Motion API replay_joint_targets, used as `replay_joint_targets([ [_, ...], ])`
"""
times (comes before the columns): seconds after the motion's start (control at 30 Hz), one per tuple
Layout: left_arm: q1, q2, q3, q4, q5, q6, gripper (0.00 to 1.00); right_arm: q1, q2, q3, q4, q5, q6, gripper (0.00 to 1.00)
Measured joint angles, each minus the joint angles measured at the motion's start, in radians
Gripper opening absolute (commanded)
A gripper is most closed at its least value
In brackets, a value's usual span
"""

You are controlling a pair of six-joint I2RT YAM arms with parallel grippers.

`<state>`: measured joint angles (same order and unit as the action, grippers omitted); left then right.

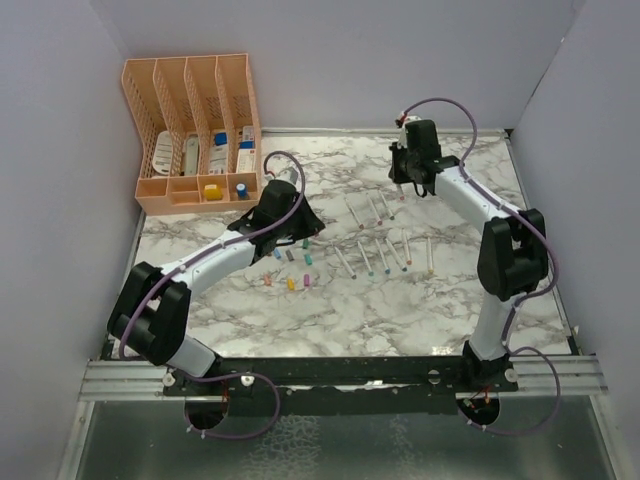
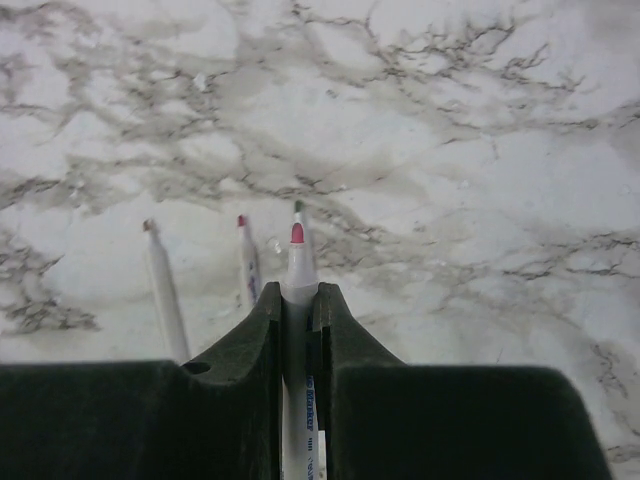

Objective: Open the pen caps

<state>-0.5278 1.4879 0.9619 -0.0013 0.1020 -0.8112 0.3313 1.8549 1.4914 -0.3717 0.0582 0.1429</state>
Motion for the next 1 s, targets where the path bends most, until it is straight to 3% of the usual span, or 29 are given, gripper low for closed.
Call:
replay_joint_targets([
  [0.27,-0.030,0.000,-0.096,-0.064,-0.054,0.018,0.00,-0.100,0.143,0.067,0.055,-0.036,-0.040,0.01],
  [1.0,-0.142,0.142,-0.115,-0.095,-0.121,0.026,0.00,-0.117,0.243,0.008,0.151,-0.108,-0.041,0.01],
])
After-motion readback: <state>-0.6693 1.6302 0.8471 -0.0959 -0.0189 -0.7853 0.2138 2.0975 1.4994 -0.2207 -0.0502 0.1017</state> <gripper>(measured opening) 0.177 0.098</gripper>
